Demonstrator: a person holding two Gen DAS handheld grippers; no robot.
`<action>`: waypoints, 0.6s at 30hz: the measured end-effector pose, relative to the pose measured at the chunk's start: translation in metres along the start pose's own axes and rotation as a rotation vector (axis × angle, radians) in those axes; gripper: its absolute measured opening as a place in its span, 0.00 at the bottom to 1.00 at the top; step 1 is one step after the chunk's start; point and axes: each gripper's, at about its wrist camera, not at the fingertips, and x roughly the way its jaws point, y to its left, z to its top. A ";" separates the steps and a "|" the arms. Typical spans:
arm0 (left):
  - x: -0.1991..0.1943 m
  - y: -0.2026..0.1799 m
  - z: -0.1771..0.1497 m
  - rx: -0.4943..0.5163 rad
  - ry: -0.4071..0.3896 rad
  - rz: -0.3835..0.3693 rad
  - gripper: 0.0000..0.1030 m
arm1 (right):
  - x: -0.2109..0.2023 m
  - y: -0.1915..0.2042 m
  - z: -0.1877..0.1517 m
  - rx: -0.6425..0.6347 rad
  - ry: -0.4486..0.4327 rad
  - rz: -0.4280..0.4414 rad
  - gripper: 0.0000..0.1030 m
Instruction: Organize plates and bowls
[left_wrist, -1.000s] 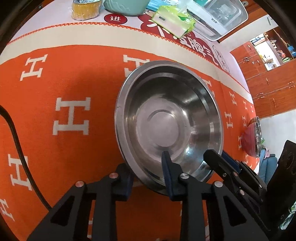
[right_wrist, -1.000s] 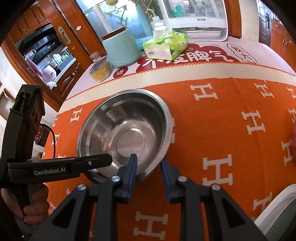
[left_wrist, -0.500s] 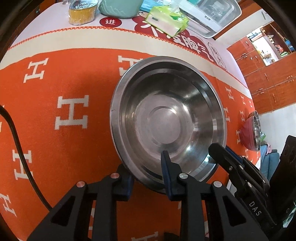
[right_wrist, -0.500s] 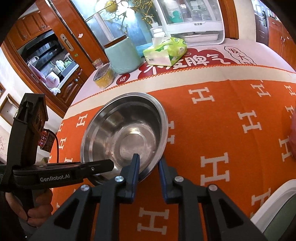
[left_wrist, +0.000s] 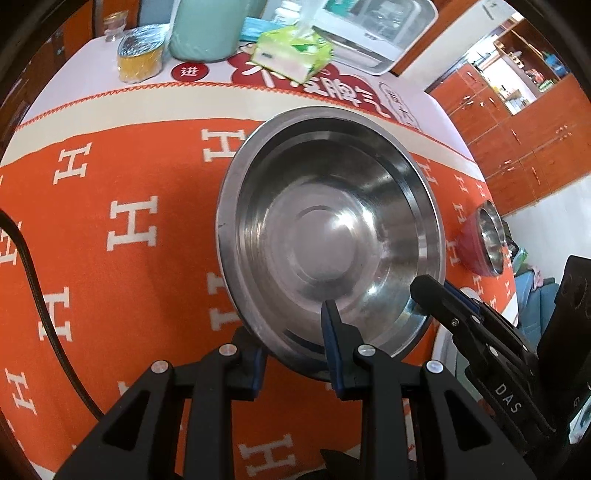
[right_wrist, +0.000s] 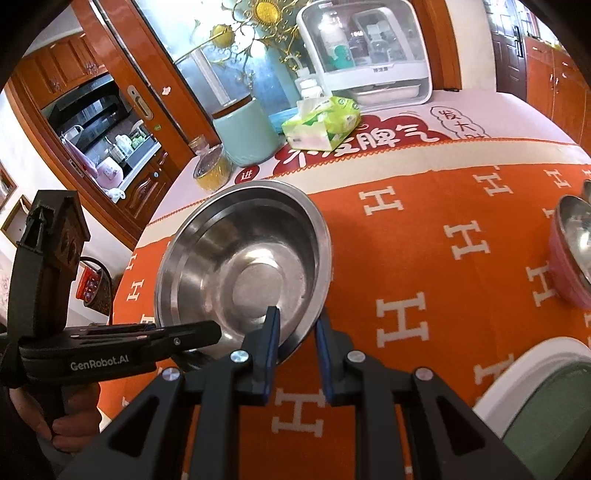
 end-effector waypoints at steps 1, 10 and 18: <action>-0.001 -0.004 -0.003 0.006 -0.004 0.000 0.24 | -0.004 -0.001 -0.002 0.001 -0.005 -0.002 0.18; -0.018 -0.035 -0.038 0.063 -0.027 -0.006 0.24 | -0.039 -0.007 -0.028 0.006 -0.012 -0.028 0.18; -0.020 -0.049 -0.083 0.074 0.019 -0.048 0.26 | -0.062 -0.015 -0.054 0.003 0.023 -0.066 0.15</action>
